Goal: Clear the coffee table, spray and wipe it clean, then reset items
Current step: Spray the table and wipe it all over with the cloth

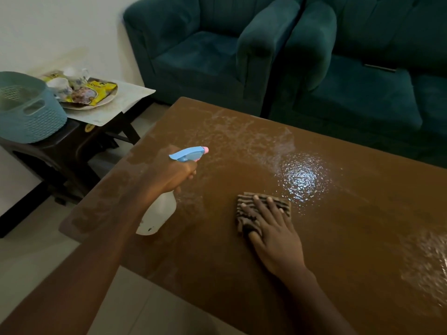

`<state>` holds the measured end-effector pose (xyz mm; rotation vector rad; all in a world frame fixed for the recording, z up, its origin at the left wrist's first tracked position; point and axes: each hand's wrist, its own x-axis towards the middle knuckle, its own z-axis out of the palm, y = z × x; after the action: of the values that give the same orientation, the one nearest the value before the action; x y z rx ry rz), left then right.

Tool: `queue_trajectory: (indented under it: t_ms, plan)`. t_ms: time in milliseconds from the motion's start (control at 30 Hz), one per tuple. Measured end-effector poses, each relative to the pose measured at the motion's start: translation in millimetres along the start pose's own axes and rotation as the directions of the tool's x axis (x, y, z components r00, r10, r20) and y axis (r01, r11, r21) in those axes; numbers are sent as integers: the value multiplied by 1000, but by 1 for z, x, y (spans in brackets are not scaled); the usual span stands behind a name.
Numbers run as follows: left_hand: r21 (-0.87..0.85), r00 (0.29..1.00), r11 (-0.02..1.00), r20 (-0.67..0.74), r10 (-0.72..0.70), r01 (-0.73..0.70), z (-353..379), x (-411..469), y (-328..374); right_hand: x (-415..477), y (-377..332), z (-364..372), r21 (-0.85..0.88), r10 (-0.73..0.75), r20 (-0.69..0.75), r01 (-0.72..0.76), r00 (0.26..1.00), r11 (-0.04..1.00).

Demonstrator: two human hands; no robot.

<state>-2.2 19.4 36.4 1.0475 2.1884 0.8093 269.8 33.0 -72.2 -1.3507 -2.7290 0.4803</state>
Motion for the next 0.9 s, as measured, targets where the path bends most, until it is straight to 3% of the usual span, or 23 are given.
queue_trajectory:
  t_ms: [200, 367, 567, 900]
  plan:
    - [-46, 999, 999, -40, 12, -13, -5, -4, -4, 67, 10, -6, -14, 229, -43, -230, 972, 973]
    - [-80, 999, 997, -37, 1, -4, -7, -2, -5, 114, -44, 4, -31, 38, 33, -37, 999, 999]
    - [-83, 1000, 996, 2, 17, -17, -9, 4, -5, 60, -51, 4, -26, -156, 49, 158, 986, 987]
    - [15, 970, 999, 240, 37, -42, -4, 26, 17, 24, -42, 6, 39, 159, -46, -157, 986, 987]
